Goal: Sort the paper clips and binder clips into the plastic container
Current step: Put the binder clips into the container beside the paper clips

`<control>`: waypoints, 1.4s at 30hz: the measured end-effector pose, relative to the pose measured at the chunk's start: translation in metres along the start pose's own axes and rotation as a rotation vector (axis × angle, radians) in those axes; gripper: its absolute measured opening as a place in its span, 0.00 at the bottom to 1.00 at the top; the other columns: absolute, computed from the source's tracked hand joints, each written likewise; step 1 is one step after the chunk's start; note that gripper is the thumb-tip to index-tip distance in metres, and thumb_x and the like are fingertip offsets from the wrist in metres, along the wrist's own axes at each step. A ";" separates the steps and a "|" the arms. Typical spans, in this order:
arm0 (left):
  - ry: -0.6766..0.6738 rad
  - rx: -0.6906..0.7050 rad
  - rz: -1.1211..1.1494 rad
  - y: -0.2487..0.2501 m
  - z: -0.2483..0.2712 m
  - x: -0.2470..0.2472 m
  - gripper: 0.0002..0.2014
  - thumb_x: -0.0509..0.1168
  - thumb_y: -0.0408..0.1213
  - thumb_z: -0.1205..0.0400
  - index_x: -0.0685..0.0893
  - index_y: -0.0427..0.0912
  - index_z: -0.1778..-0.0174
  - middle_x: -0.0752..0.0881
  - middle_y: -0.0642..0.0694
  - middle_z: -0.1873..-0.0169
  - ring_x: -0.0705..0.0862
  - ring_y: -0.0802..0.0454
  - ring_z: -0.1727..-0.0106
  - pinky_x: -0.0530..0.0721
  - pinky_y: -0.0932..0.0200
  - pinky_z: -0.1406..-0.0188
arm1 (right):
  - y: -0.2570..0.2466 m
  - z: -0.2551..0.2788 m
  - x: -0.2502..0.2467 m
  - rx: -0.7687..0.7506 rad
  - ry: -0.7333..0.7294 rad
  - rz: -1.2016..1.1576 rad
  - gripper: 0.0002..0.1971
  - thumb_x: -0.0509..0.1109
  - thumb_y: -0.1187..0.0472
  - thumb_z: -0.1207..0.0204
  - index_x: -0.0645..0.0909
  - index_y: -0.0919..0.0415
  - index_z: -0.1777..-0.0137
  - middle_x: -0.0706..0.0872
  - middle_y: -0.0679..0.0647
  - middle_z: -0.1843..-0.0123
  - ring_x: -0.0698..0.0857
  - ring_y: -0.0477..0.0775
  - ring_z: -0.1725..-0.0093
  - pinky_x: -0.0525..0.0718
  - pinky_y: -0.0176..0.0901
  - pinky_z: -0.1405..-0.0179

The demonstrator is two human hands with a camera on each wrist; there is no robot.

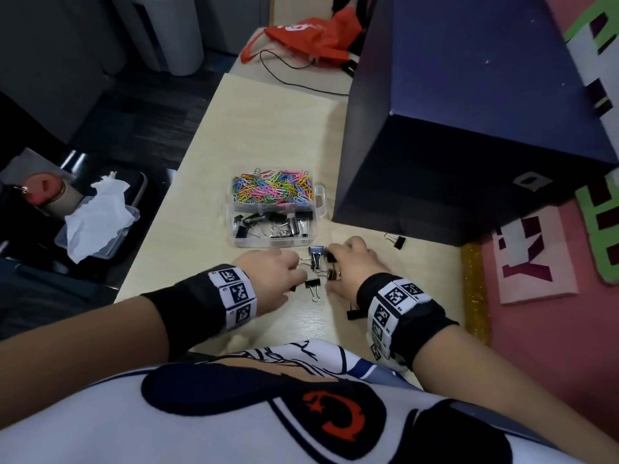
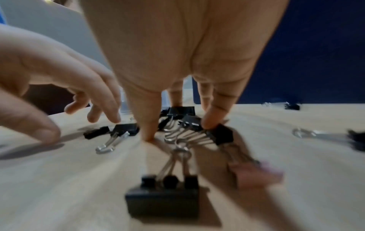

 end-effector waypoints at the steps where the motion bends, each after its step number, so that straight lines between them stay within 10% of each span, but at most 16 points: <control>1: -0.038 -0.006 0.000 0.001 -0.002 0.004 0.20 0.61 0.46 0.18 0.71 0.52 0.30 0.72 0.47 0.37 0.75 0.44 0.38 0.83 0.46 0.46 | 0.003 0.001 0.001 -0.003 0.022 -0.029 0.27 0.71 0.53 0.25 0.67 0.47 0.27 0.64 0.54 0.30 0.70 0.60 0.32 0.76 0.54 0.35; 14: 0.127 -0.133 0.167 -0.001 -0.002 -0.012 0.13 0.58 0.42 0.20 0.77 0.44 0.42 0.77 0.46 0.47 0.80 0.45 0.47 0.82 0.54 0.54 | 0.017 0.002 -0.004 0.060 0.156 -0.217 0.14 0.62 0.68 0.24 0.75 0.53 0.42 0.75 0.53 0.41 0.78 0.53 0.49 0.77 0.41 0.53; 24: 0.507 -0.405 0.306 -0.057 0.017 -0.042 0.14 0.65 0.42 0.24 0.82 0.43 0.43 0.81 0.42 0.48 0.80 0.40 0.45 0.82 0.47 0.49 | -0.044 0.000 -0.057 -0.194 0.404 -0.454 0.18 0.72 0.58 0.25 0.79 0.52 0.35 0.80 0.51 0.36 0.81 0.50 0.38 0.75 0.39 0.35; 28: 0.503 -0.455 0.304 -0.057 0.018 -0.039 0.18 0.66 0.42 0.24 0.80 0.43 0.38 0.79 0.41 0.44 0.78 0.38 0.42 0.82 0.42 0.46 | -0.048 -0.003 -0.062 -0.113 0.363 -0.419 0.23 0.66 0.56 0.20 0.70 0.54 0.26 0.76 0.57 0.31 0.78 0.57 0.34 0.73 0.44 0.36; 36: 0.277 -0.069 0.166 0.007 0.006 -0.017 0.16 0.58 0.42 0.19 0.78 0.48 0.36 0.77 0.47 0.38 0.76 0.46 0.38 0.81 0.48 0.42 | 0.036 0.004 -0.029 0.454 0.055 -0.071 0.30 0.61 0.61 0.23 0.59 0.60 0.21 0.63 0.62 0.24 0.71 0.67 0.29 0.76 0.59 0.37; 42: 0.096 -0.047 -0.067 0.035 -0.019 -0.003 0.32 0.57 0.41 0.17 0.50 0.57 0.18 0.49 0.48 0.17 0.58 0.43 0.19 0.73 0.42 0.31 | 0.047 0.026 0.000 0.534 -0.179 0.021 0.47 0.79 0.40 0.49 0.60 0.54 0.32 0.63 0.59 0.37 0.78 0.67 0.43 0.84 0.57 0.52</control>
Point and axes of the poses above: each hand's wrist, its own z-axis away from the middle knuckle, its own x-axis out of the palm, y = z × x, the point moved 2 cm from there along -z, towards the middle knuckle
